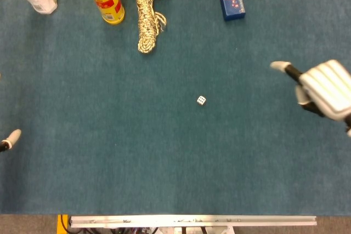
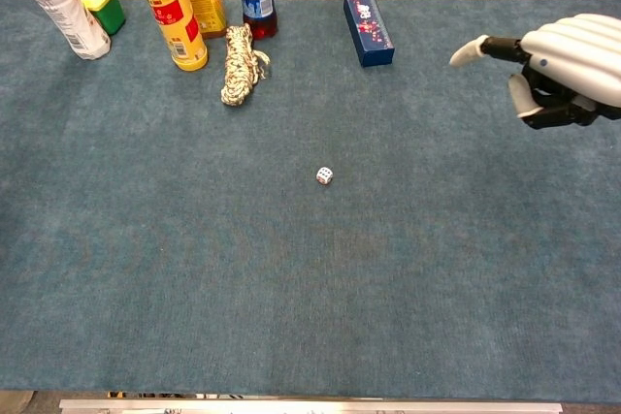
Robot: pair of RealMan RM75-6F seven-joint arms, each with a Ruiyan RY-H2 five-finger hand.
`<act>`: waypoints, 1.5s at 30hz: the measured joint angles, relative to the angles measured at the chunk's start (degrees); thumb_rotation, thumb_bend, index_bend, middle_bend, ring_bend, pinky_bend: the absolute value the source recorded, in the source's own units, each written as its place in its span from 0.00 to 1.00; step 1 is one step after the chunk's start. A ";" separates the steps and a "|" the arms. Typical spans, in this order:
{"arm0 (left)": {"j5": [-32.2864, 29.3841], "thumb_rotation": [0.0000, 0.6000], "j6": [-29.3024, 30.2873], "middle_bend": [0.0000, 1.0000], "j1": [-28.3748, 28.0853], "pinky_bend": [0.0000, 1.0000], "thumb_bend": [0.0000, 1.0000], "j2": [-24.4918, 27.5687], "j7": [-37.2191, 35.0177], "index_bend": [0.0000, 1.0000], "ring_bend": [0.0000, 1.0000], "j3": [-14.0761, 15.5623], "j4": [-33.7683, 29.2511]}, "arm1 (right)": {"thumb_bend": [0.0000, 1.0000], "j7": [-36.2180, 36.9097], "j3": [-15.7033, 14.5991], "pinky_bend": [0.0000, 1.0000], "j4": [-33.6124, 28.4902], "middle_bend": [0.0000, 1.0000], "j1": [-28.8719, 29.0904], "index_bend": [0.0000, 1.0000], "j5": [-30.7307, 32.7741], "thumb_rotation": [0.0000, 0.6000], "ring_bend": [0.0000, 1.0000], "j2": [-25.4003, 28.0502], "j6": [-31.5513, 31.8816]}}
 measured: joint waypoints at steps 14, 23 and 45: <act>-0.36 1.00 -0.03 0.00 0.09 0.00 0.13 0.02 -0.45 0.00 0.00 -0.14 0.42 | 0.99 -17.92 -1.14 1.00 -2.49 1.00 17.59 0.21 26.57 1.00 1.00 -6.77 -9.82; -0.28 1.00 0.46 0.00 0.40 0.00 0.13 0.12 -1.49 0.00 0.00 -0.12 0.76 | 0.99 -24.01 -4.99 1.00 -1.66 1.00 25.93 0.21 36.16 1.00 1.00 -13.54 -8.60; -0.38 1.00 1.44 0.00 1.23 0.00 0.13 0.36 -3.60 0.00 0.00 -0.11 2.01 | 0.97 -25.58 -10.07 1.00 6.54 1.00 34.79 0.21 46.10 1.00 1.00 -25.45 -4.91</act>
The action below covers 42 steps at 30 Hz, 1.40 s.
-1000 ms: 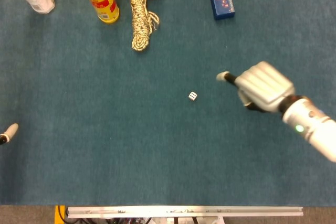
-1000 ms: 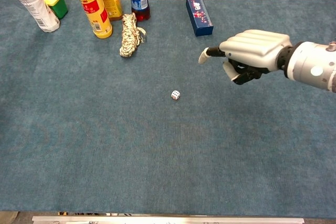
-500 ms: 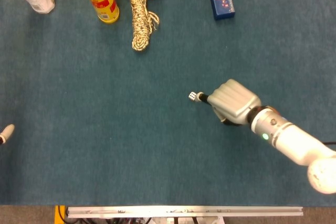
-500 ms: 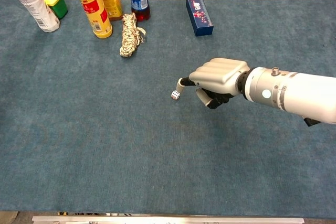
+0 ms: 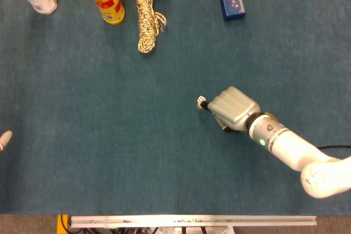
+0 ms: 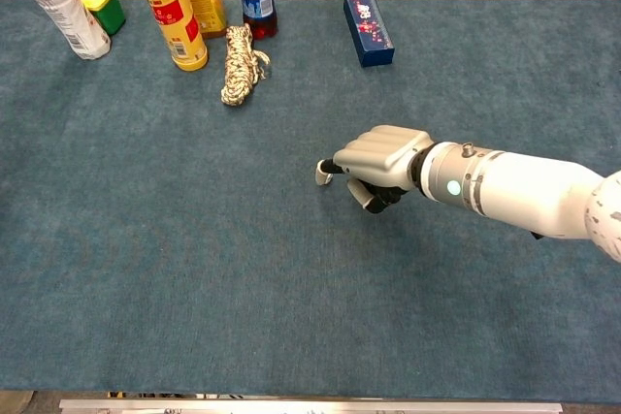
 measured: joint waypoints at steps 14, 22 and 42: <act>-0.02 1.00 0.20 0.00 0.25 0.00 0.13 -0.14 -0.34 0.00 0.00 -0.04 0.47 | 0.97 1.18 -1.33 1.00 3.10 1.00 2.57 0.21 2.94 1.00 1.00 -2.50 0.71; -0.10 1.00 0.24 0.00 0.36 0.00 0.13 -0.13 -0.54 0.00 0.00 -0.08 0.60 | 0.97 2.19 -1.63 1.00 3.37 1.00 3.01 0.21 3.43 1.00 1.00 -2.28 1.79; 0.09 1.00 -0.08 0.00 0.15 0.00 0.13 -0.47 0.33 0.00 0.00 -0.15 0.49 | 0.97 5.27 -2.12 1.00 1.72 1.00 1.60 0.21 1.10 1.00 1.00 0.99 3.79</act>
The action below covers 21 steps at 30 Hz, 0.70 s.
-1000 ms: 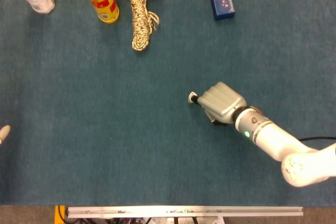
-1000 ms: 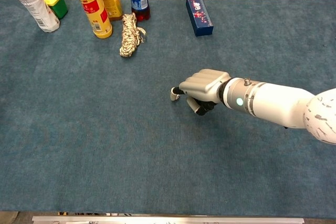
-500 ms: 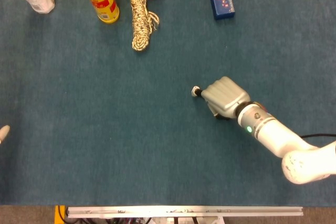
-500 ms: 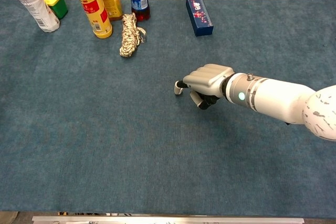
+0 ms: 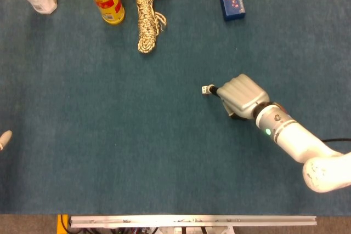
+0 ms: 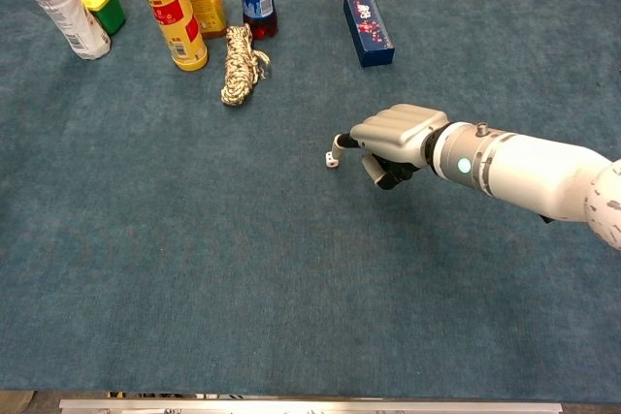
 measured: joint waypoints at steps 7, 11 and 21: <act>-0.13 1.00 0.15 0.00 0.16 0.00 0.13 0.03 -0.21 0.00 0.00 0.00 0.10 | 0.97 -0.56 -0.54 1.00 1.38 1.00 0.32 0.21 0.81 1.00 1.00 -1.49 -0.75; -0.32 1.00 0.02 0.00 0.18 0.00 0.13 0.03 -0.38 0.00 0.00 -0.01 0.35 | 0.97 -0.85 -0.62 1.00 2.13 1.00 0.63 0.21 1.58 1.00 1.00 -2.20 -0.94; -0.35 1.00 0.11 0.00 0.20 0.00 0.13 0.07 -0.94 0.00 0.00 -0.11 0.50 | 0.97 -0.92 0.52 1.00 3.54 1.00 1.51 0.21 3.51 1.00 1.00 -2.76 -0.82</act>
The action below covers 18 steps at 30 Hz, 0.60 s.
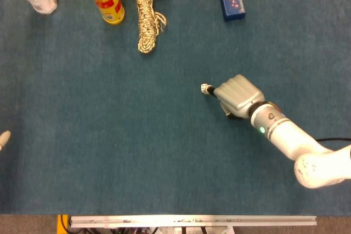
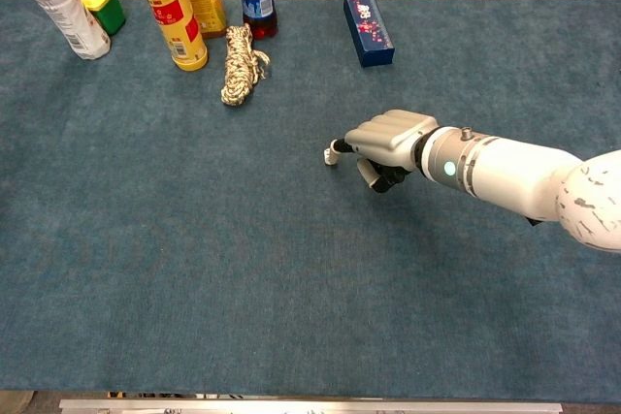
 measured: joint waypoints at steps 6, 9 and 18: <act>-0.10 1.00 -0.03 0.00 -0.03 0.00 0.13 0.05 -0.25 0.00 0.00 -0.10 0.07 | 0.97 1.01 1.17 1.00 0.89 1.00 0.23 0.21 0.63 1.00 1.00 0.20 -0.05; -0.13 1.00 -0.05 0.00 -0.04 0.00 0.13 0.10 -0.34 0.00 0.00 -0.12 0.08 | 0.97 1.53 1.68 1.00 1.51 1.00 0.31 0.21 0.70 1.00 1.00 0.25 -0.36; -0.44 1.00 0.02 0.00 0.06 0.00 0.13 0.21 -0.82 0.00 0.00 -0.25 0.30 | 0.83 4.76 2.01 1.00 -2.27 1.00 -2.40 0.21 -5.59 1.00 1.00 4.02 2.37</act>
